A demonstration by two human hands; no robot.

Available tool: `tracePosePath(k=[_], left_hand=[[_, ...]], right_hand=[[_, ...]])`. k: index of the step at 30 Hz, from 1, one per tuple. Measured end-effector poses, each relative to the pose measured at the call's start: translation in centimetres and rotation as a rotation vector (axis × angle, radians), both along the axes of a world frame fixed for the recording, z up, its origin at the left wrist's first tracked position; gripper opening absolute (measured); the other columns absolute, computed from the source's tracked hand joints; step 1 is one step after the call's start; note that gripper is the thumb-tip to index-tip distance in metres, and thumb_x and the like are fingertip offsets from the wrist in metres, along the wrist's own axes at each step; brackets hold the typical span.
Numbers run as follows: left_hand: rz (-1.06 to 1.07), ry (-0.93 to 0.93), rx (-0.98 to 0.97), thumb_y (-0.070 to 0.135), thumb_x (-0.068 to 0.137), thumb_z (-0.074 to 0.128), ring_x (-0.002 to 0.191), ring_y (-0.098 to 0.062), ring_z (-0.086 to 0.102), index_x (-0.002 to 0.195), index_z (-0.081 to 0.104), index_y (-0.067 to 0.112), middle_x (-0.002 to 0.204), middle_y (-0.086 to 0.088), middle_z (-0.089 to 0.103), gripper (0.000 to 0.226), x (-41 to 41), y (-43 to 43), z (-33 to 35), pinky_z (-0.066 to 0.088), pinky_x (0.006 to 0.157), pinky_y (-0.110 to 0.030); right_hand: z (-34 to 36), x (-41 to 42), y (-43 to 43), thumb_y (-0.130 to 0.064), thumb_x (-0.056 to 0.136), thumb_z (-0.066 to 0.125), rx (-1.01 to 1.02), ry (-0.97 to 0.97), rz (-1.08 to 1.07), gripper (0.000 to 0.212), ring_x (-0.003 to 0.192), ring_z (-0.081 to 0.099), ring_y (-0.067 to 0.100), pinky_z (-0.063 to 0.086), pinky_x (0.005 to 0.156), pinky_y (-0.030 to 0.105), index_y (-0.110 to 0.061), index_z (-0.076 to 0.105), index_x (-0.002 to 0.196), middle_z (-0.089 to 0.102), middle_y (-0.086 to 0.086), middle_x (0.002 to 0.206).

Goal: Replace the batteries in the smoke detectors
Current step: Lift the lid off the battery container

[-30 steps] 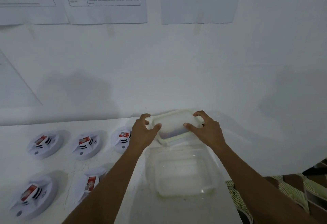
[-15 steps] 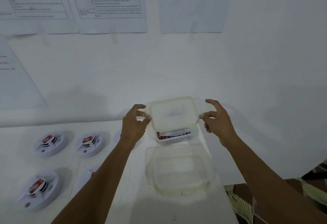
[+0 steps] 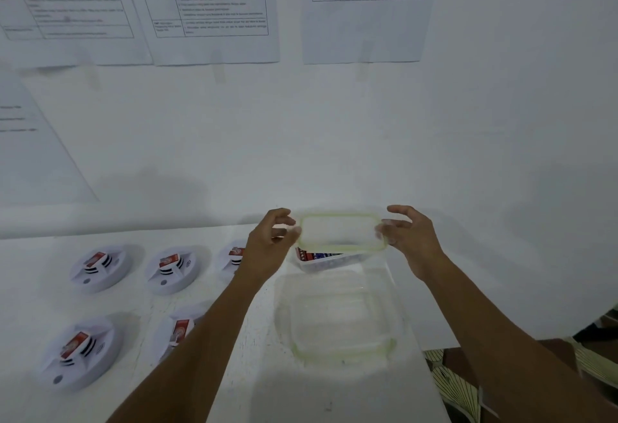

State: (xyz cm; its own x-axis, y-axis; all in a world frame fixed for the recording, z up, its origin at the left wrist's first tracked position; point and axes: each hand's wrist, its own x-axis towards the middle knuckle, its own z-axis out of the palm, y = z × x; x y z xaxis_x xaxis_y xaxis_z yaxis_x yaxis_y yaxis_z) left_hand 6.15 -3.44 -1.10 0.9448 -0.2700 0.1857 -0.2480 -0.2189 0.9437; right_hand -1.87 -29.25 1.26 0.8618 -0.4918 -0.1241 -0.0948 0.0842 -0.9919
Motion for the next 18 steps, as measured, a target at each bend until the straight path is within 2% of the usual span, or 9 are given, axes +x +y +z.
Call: tracePosePath(k=[2, 5, 7, 9, 13, 18], left_hand=[[-0.065, -0.037, 0.100, 0.030, 0.082, 0.076, 0.111, -0.007, 0.055, 0.135, 0.047, 0.025, 0.131, 0.012, 0.052, 0.061, 0.2, -0.3, -0.6, 0.046, 0.094, -0.026], [-0.188, 0.023, 0.225, 0.033, 0.070, 0.086, 0.128, -0.008, 0.038, 0.145, 0.034, 0.030, 0.142, 0.016, 0.034, 0.091, 1.0, -0.7, -1.3, 0.037, 0.106, -0.032], [-0.261, 0.060, 0.276, 0.037, 0.061, 0.091, 0.132, -0.011, 0.035, 0.146, 0.031, 0.032, 0.147, 0.012, 0.031, 0.105, 1.5, -1.2, -1.8, 0.038, 0.109, -0.037], [-0.274, 0.099, 0.276, 0.048, 0.047, 0.092, 0.129, -0.014, 0.040, 0.145, 0.033, 0.034, 0.148, 0.009, 0.033, 0.115, 1.8, -1.7, -2.0, 0.046, 0.102, -0.038], [-0.216, 0.070, 0.257, 0.056, 0.033, 0.087, 0.118, -0.014, 0.051, 0.141, 0.039, 0.028, 0.140, 0.007, 0.042, 0.122, 2.4, -2.0, -2.0, 0.053, 0.088, -0.034], [-0.110, -0.001, 0.221, 0.030, 0.046, 0.097, 0.118, -0.017, 0.052, 0.140, 0.040, 0.026, 0.137, 0.004, 0.047, 0.110, 3.7, -0.4, -1.4, 0.053, 0.093, -0.046]], right_hand=[[0.1, -0.5, -1.0, 0.009, 0.078, 0.073, 0.023, -0.005, -0.036, 0.044, 0.070, 0.060, 0.019, 0.054, 0.073, 0.030, -0.009, 0.062, 0.116, 0.064, 0.022, 0.100], [0.4, -1.4, -3.0, 0.016, 0.076, 0.069, 0.042, -0.020, -0.090, 0.044, 0.067, 0.061, 0.022, 0.055, 0.070, 0.032, -0.005, 0.062, 0.115, 0.061, 0.021, 0.094], [0.5, -1.9, -4.4, 0.016, 0.078, 0.067, 0.041, -0.012, -0.108, 0.043, 0.077, 0.065, 0.030, 0.058, 0.074, 0.040, -0.005, 0.062, 0.115, 0.062, 0.021, 0.094], [0.7, -2.4, -5.4, 0.013, 0.080, 0.067, -0.019, 0.025, -0.100, 0.044, 0.080, 0.066, 0.031, 0.059, 0.073, 0.043, -0.010, 0.061, 0.116, 0.063, 0.015, 0.092], [0.6, -3.0, -6.5, 0.008, 0.080, 0.069, -0.104, 0.017, -0.122, 0.044, 0.080, 0.066, 0.028, 0.060, 0.069, 0.042, -0.016, 0.061, 0.117, 0.063, 0.011, 0.090], [0.9, -3.4, -8.6, 0.004, 0.086, 0.063, -0.095, -0.024, -0.292, 0.038, 0.082, 0.066, 0.030, 0.055, 0.069, 0.039, -0.018, 0.057, 0.116, 0.064, 0.009, 0.088]])
